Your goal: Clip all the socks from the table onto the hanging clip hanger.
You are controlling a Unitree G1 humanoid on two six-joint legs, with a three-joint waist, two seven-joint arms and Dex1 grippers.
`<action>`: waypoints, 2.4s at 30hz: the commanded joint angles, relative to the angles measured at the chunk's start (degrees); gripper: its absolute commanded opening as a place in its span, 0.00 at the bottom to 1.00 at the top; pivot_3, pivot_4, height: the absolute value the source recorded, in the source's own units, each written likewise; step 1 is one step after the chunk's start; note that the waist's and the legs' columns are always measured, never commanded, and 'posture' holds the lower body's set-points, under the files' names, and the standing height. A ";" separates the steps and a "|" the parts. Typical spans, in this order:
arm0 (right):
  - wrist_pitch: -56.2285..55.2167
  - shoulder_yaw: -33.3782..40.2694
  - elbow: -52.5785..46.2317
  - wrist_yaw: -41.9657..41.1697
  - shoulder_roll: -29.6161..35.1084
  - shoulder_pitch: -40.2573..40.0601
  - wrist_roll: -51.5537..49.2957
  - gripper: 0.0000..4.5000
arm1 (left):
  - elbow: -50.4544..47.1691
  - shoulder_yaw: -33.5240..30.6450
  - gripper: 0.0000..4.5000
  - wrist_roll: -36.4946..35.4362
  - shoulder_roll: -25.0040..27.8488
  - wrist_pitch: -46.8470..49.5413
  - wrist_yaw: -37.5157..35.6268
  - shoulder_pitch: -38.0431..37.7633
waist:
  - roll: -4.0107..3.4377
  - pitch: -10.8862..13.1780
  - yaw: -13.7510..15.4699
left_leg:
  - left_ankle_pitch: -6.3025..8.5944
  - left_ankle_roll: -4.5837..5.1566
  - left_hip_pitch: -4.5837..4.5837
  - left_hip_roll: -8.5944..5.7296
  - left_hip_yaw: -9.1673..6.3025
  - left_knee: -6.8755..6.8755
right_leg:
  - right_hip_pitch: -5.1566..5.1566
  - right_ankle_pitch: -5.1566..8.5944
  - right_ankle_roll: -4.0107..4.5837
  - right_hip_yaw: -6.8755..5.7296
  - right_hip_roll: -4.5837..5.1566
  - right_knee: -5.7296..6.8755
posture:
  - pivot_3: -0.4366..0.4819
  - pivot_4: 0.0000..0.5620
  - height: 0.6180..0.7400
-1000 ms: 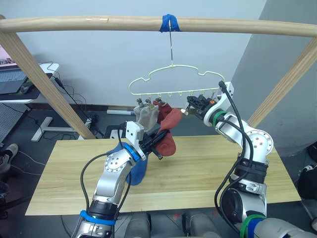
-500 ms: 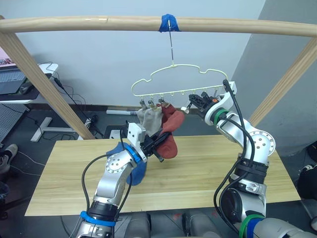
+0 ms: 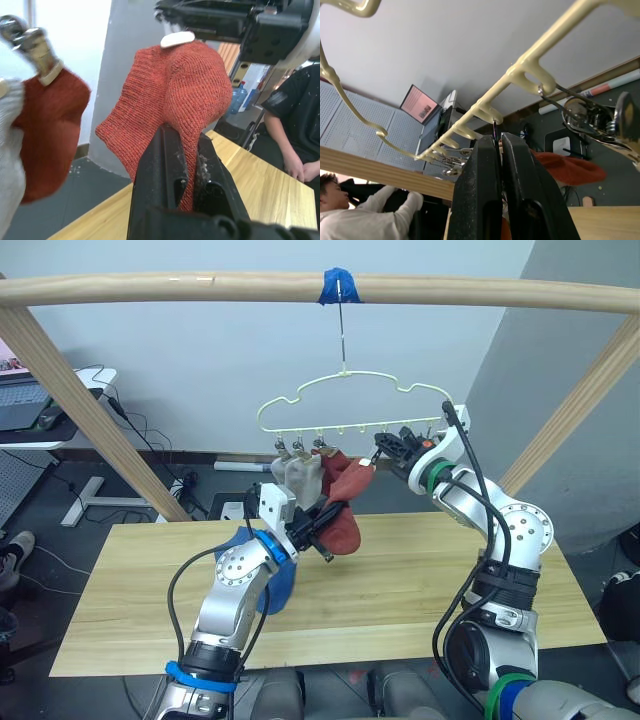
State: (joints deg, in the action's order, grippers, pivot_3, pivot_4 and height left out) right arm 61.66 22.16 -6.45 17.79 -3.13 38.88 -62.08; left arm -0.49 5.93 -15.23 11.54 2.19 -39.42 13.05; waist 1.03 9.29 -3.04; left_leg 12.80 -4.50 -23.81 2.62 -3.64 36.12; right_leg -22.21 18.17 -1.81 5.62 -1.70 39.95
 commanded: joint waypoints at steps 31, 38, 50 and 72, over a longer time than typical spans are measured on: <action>0.23 0.14 -11.99 -6.43 12.83 -11.36 -10.76 1.00 | 2.11 0.59 0.31 -2.32 0.80 4.74 -3.78 5.86 | -0.01 0.00 -0.39 | 0.00 0.01 -0.11 0.00 0.03 -0.02 | -0.05 0.01 -0.01 0.04 -0.01 -0.12 | 0.41 0.24 1.00; -5.25 -7.12 -16.82 -13.31 18.69 -15.85 -0.77 1.00 | 2.35 -1.70 0.79 -3.71 4.26 6.06 -6.15 5.73 | -0.03 0.00 -2.58 | 0.00 0.01 0.02 0.11 0.08 -0.03 | -0.06 0.15 -0.24 0.14 -0.15 -0.02 | 0.40 0.24 1.00; -27.42 -25.96 -15.79 -23.62 19.94 -16.91 29.75 0.96 | -9.11 -7.95 1.00 -14.09 13.66 26.70 -5.24 0.02 | -0.05 0.04 -1.79 | 0.00 0.01 -0.02 0.10 0.00 -0.04 | -0.07 0.18 -0.27 0.08 -0.13 -0.07 | 0.45 0.26 1.00; -42.89 -26.68 -0.02 -22.10 9.39 -12.35 51.57 0.29 | -22.17 -10.72 1.00 -17.86 15.23 25.04 -5.38 -5.09 | -0.05 0.05 0.15 | 0.00 0.00 0.00 0.08 0.05 -0.03 | -0.06 0.01 0.01 0.09 -0.05 -0.05 | 0.52 0.24 1.00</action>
State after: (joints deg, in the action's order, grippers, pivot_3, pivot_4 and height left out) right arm 20.41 -5.56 -5.49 -4.69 6.64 24.97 -11.24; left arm -20.17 -3.82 -31.68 26.26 28.22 -44.33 7.92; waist 0.99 9.34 -2.90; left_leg 12.80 -4.50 -23.81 2.70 -3.60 36.09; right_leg -22.27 18.18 -1.80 5.71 -1.76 39.90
